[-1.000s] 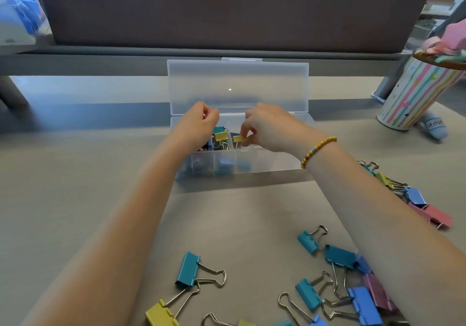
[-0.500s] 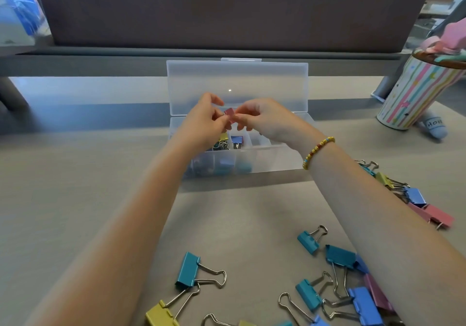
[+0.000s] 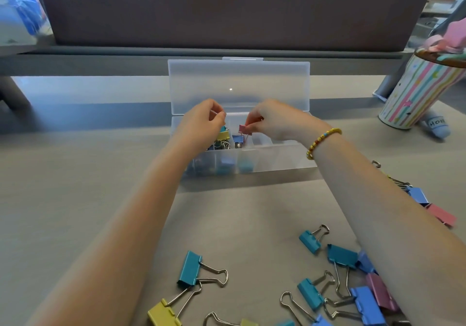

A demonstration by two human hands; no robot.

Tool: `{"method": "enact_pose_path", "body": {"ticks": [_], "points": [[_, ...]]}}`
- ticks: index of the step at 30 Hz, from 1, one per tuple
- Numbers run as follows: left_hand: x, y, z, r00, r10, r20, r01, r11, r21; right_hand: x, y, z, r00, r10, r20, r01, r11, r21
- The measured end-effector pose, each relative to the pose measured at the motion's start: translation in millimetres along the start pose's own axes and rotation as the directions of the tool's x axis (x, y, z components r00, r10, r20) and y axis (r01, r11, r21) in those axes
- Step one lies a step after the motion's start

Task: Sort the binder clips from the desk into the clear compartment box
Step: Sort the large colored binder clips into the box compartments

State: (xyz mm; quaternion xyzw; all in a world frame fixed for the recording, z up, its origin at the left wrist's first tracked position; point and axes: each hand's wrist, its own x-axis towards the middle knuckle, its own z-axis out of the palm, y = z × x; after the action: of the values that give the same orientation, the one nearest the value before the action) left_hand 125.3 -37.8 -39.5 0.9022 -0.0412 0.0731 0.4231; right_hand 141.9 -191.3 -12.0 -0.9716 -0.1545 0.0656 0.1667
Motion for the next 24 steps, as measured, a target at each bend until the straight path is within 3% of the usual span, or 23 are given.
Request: {"method": "enact_pose_path", "body": {"ticks": [4,7,14,20,24], "points": [[0,0,1,1.000,-0.001,0.001,0.001,1.000,0.009,11,-9,9,0.998,0.018,0.064,-0.010,0.992,-0.126],[-1,3,0,1.000,0.016,-0.003,-0.016,1.000,0.014,14,-10,16,0.999,0.002,-0.053,-0.014,0.976,-0.216],[-24,26,6,0.990,0.140,0.012,-0.141,0.989,0.054,-32,17,4,0.962,-0.066,-0.267,0.061,0.998,-0.030],[-76,47,22,0.967,0.222,0.126,-0.238,0.961,0.137,-96,41,6,0.978,-0.043,-0.204,0.061,0.994,0.087],[-110,44,30,0.952,0.180,0.247,-0.229,0.956,0.186,-131,45,13,0.962,0.022,-0.272,0.050,0.965,0.256]]}}
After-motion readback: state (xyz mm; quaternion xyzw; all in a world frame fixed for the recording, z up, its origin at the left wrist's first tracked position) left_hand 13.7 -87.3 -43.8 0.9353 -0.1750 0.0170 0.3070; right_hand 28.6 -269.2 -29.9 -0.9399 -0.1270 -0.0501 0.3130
